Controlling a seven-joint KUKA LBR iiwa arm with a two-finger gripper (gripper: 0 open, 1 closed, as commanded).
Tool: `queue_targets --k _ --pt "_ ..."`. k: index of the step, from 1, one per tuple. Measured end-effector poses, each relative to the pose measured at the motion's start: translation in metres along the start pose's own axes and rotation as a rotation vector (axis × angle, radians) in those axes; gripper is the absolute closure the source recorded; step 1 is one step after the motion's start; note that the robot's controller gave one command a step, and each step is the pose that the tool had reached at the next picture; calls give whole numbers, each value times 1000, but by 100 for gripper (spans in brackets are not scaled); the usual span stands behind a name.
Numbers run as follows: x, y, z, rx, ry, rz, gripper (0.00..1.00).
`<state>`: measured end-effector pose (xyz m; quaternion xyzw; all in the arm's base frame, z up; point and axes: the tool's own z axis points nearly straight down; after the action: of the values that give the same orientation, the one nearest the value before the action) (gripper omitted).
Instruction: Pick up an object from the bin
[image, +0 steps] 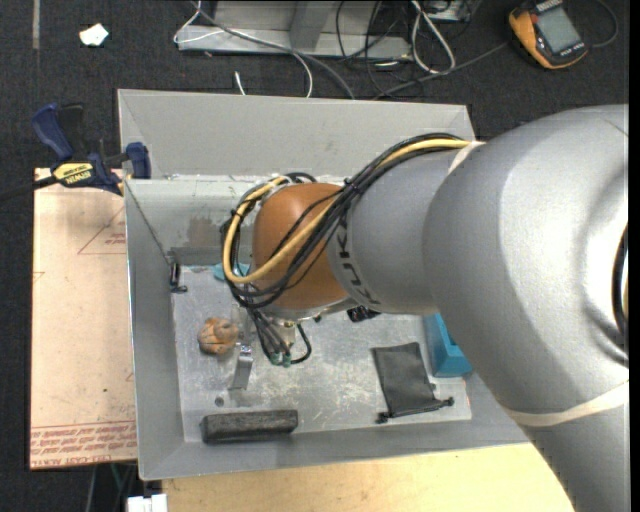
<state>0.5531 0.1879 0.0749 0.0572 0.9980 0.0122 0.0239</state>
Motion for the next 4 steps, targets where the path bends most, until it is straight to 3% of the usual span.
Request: queue_targets --k 3,4 --pt "-6 23 5 -4 -12 -25 0" --pt "-8 29 5 -4 -13 -192 0"
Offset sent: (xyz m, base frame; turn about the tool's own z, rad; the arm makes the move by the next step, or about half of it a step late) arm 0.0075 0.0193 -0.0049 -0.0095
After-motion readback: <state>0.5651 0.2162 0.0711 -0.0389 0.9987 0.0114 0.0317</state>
